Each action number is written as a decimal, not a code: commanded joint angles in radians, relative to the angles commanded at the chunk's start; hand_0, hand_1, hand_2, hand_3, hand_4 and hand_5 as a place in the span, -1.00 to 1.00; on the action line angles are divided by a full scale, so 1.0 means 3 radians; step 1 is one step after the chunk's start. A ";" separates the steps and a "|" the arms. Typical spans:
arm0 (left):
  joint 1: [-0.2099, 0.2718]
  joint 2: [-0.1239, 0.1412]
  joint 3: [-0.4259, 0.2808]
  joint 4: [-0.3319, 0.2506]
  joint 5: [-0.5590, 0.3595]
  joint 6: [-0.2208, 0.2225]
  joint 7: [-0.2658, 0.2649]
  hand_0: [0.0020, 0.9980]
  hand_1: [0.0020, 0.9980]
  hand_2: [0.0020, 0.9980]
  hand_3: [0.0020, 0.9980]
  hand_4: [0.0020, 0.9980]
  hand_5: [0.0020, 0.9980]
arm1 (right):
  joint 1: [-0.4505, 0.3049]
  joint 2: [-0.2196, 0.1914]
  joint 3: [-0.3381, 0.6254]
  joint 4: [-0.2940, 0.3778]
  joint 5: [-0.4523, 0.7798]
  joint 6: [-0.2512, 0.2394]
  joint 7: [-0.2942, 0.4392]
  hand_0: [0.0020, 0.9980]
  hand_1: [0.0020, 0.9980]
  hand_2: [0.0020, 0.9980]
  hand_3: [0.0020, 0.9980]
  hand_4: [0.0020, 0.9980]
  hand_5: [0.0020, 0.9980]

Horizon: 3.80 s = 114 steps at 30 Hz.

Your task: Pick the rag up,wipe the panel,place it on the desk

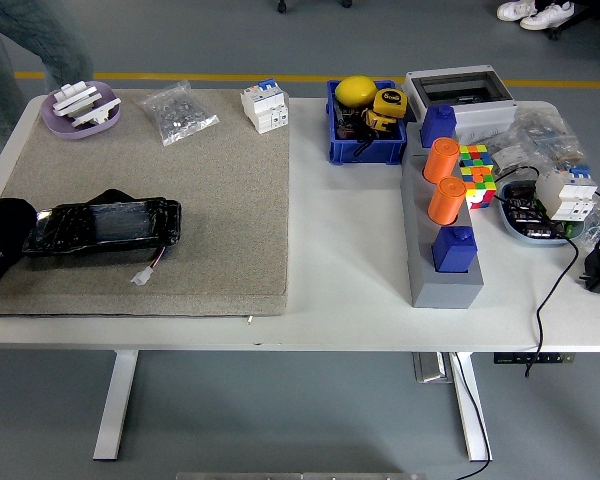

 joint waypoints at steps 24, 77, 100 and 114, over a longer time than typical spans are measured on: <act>-0.0067 -0.0019 0.0161 0.0131 0.0018 0.0097 0.0091 -0.43 -0.22 0.26 0.19 0.54 -0.65 | -0.0002 -0.0001 0.0104 0.0010 -0.0047 -0.0024 0.0019 0.46 0.13 0.43 0.50 1.00 0.19; 0.0334 -0.0103 -0.0047 -0.0971 0.0630 0.0265 0.0376 -0.62 -0.80 0.08 -0.16 -0.91 -1.00 | -0.0018 -0.0003 0.0151 0.0000 -0.0063 -0.0023 0.0023 0.46 0.12 0.43 0.51 1.00 0.20; 0.0341 -0.0179 0.0270 -0.1340 0.0625 0.0263 0.0462 -0.63 -0.79 0.08 -0.14 -0.86 -1.00 | -0.0018 -0.0010 0.0179 0.0006 -0.0075 -0.0023 0.0025 0.46 0.12 0.43 0.51 1.00 0.21; 0.0243 -0.0280 0.0569 -0.1512 0.0592 0.0314 0.0476 -0.62 -0.78 0.08 -0.13 -0.86 -1.00 | -0.0013 -0.0010 0.0175 0.0010 -0.0078 -0.0019 0.0024 0.46 0.12 0.43 0.51 1.00 0.21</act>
